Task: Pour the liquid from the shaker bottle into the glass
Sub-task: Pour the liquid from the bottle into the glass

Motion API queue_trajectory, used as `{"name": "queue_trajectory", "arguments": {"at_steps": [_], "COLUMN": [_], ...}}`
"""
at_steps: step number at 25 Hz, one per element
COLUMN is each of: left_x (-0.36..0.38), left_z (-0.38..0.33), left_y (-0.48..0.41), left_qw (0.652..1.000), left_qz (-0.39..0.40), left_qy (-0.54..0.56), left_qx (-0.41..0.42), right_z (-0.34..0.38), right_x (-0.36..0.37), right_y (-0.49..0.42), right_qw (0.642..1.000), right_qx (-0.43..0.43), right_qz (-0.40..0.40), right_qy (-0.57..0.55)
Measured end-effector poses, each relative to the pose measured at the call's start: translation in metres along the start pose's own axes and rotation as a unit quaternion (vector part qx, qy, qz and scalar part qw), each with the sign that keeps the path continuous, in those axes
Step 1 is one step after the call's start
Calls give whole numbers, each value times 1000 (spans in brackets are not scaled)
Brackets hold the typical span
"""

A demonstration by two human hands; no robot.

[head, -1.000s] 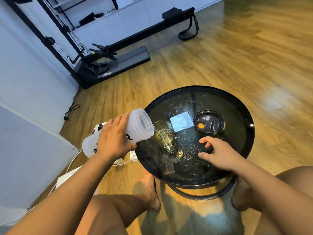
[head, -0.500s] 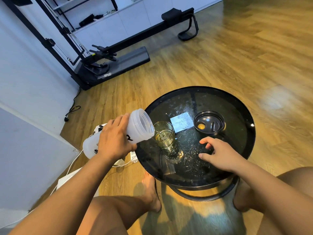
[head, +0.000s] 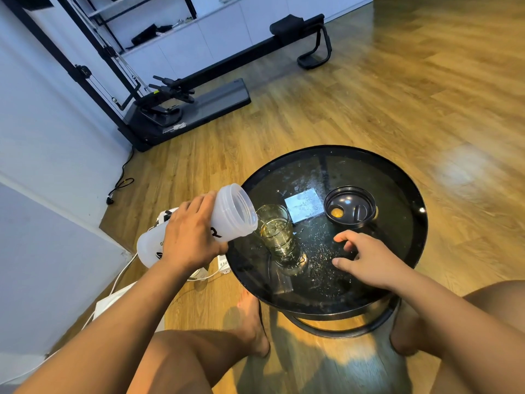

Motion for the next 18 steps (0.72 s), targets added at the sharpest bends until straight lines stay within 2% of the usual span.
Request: {"name": "queue_trajectory", "arguments": {"at_steps": [18], "left_x": [-7], "left_z": [-4], "left_y": [1], "left_qw": [1000], "left_qz": [4], "left_qy": [3], "left_qx": [-6], "right_z": [0], "right_x": [1], "right_y": [-1], "right_qw": [1000], "right_qx": [-2], "right_qz": [5], "right_qy": [-1]}}
Point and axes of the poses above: each hand's wrist, its own y-axis away from the middle knuckle, its own x-axis out of the palm, z = x × y, the point moved 3 cm from there along -y, towards the middle knuckle, and after that the axes turned 11 degrees about -x, right-handed, at the moved point
